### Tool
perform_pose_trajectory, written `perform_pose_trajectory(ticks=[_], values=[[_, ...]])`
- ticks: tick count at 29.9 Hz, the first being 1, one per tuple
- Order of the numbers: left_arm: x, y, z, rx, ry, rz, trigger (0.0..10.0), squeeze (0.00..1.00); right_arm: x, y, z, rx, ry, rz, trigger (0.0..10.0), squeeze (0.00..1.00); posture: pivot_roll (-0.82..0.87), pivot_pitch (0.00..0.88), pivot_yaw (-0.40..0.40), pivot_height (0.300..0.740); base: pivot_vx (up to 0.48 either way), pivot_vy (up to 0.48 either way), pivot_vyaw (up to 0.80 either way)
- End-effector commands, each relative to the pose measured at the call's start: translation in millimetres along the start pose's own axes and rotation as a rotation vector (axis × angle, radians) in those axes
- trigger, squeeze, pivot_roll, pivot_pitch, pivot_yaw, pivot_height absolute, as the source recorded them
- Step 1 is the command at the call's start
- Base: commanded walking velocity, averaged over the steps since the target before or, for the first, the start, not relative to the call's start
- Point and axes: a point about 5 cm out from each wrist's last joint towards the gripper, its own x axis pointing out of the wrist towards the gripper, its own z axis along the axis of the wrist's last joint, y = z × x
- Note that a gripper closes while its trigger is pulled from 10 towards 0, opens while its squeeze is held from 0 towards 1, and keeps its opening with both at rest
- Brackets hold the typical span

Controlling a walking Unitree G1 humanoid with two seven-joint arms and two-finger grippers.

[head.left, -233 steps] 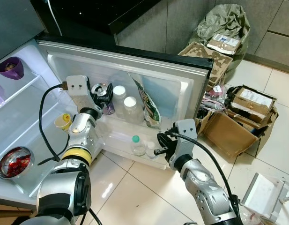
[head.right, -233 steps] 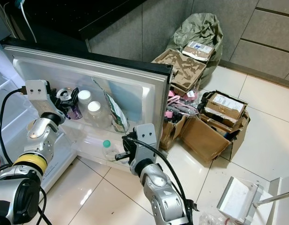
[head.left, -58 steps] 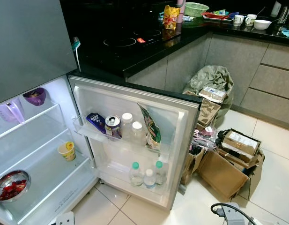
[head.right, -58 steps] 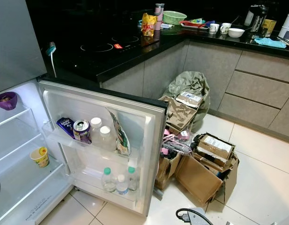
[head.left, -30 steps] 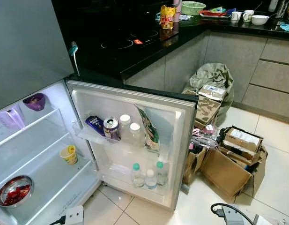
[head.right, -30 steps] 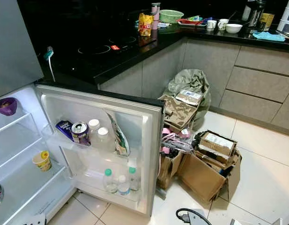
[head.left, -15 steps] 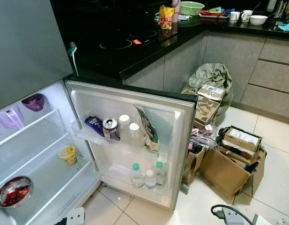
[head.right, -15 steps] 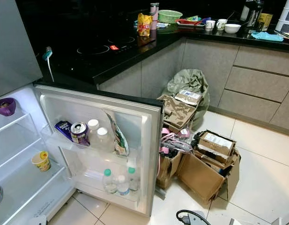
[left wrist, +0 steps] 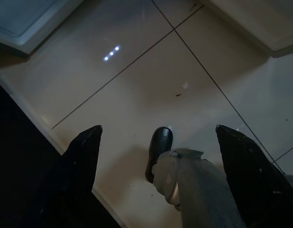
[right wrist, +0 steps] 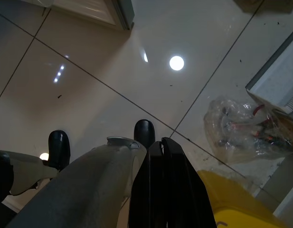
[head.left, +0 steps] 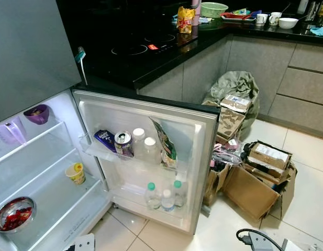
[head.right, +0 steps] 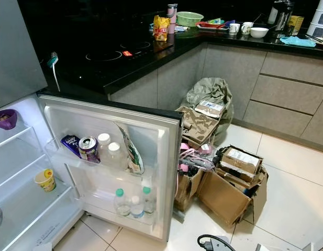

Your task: Restocking fridge

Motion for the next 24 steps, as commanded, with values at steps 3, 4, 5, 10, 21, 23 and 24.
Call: perform_pose_trajectory(ticks=[3,4,5,10,21,23,24], values=[[-0.8,-4.2,-9.3,-0.003,0.034,-0.010,10.0,0.00,-0.9,-2.6,-3.4,0.004,0.009,-0.004,10.0,0.00,-0.06,0.000,0.007,0.740,0.000,0.000,0.00],[-0.8,-4.8,-9.5,-0.004,0.034,-0.011,10.0,0.00,-1.0,-2.5,-2.7,0.001,0.005,0.007,10.0,0.00,-0.06,0.000,0.005,0.740,0.000,0.000,0.00],[-0.7,-5.2,-9.6,-0.004,0.034,-0.011,10.0,0.00,-1.0,-2.4,-2.2,0.000,0.002,0.015,10.0,0.00,-0.06,0.000,0.005,0.740,0.000,0.000,0.00],[-0.6,-5.8,-9.2,-0.003,0.033,-0.014,10.0,0.00,-0.6,1.3,-1.5,0.001,-0.002,0.048,10.0,0.00,-0.06,0.000,0.010,0.740,0.000,0.000,0.75],[-1.6,-5.5,-13.9,-0.001,0.045,-0.013,10.0,0.00,-1.7,3.0,-9.5,0.000,0.018,0.069,10.0,0.00,-0.06,0.000,0.011,0.740,0.000,0.000,0.78],[-1.8,-5.1,-14.6,-0.001,0.047,-0.012,10.0,0.00,-1.9,2.6,-10.3,0.000,0.021,0.070,10.0,0.00,-0.06,0.000,0.008,0.740,0.000,0.000,0.78],[-1.8,-5.1,-14.6,-0.001,0.047,-0.012,10.0,0.00,-1.9,2.6,-10.3,0.000,0.021,0.070,10.0,0.00,-0.06,0.000,0.008,0.740,0.000,0.000,0.78]])
